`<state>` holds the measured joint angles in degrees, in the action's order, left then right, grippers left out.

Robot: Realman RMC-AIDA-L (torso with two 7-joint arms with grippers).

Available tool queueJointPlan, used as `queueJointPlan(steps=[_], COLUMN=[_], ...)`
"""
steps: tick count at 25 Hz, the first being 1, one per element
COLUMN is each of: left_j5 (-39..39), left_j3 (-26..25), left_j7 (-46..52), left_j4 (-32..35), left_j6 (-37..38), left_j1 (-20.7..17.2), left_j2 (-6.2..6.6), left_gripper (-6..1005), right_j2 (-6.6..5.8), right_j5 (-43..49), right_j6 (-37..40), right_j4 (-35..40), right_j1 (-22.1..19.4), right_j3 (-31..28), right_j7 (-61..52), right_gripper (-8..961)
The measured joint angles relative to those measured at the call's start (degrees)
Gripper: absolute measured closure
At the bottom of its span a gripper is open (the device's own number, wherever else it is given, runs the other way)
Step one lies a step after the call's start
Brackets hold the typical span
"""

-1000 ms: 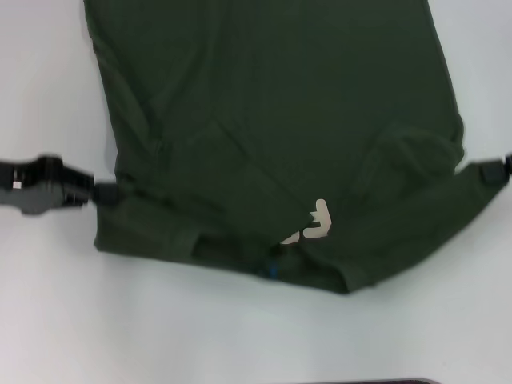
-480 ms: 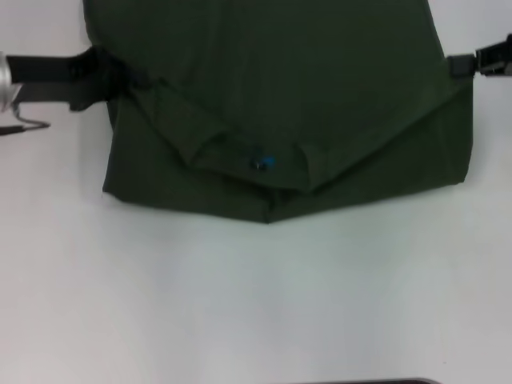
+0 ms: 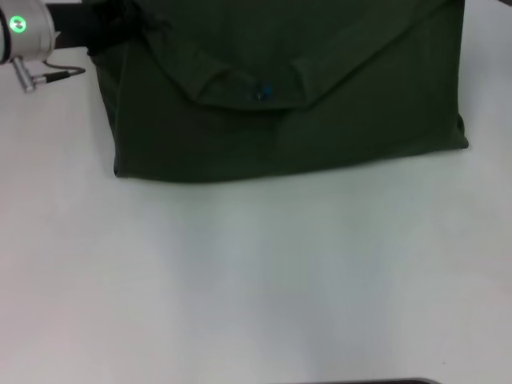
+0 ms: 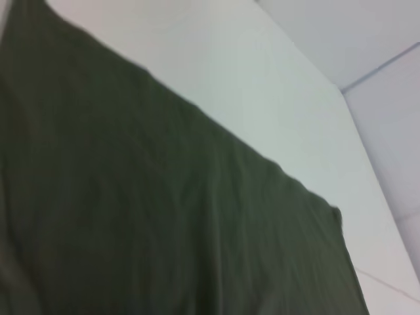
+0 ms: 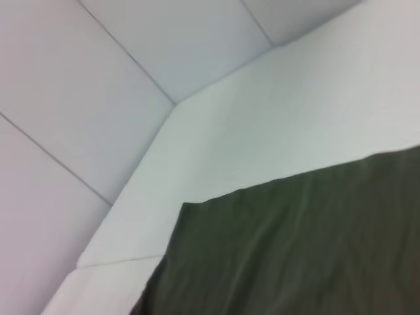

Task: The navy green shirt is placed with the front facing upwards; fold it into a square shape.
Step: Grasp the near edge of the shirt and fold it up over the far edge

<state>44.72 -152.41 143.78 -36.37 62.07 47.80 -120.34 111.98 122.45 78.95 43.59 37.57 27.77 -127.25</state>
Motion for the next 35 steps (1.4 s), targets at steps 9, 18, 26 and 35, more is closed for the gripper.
queueJointPlan(steps=[9,18,26,35], left_j5=[0.67,3.18,3.18,3.05], left_j3=[3.1,7.43,13.17,14.79], left_j7=[-0.66,-2.72,-3.0,-3.47], left_j4=[0.04,0.48,1.52,3.46], left_j6=[-8.73,-14.82,-21.76,-25.83], left_j1=[2.46,3.28,5.03,5.44], left_j2=[-1.12,-0.12,-0.66,-0.94], left_gripper=[959,958,958,958], right_j2=[1.19,0.76,0.79,1.47], right_j5=[0.15,0.33,0.33,3.37], right_j6=[-13.99,-20.87,-26.5,-31.88], right_j4=[-2.47,-2.3,-2.34,-3.47], right_j1=[2.89,3.96,5.04,5.58], right_j3=[11.58,13.68,16.17,20.15], right_j7=[1.34,1.1,1.6,1.63], right_gripper=[925,924,925,926])
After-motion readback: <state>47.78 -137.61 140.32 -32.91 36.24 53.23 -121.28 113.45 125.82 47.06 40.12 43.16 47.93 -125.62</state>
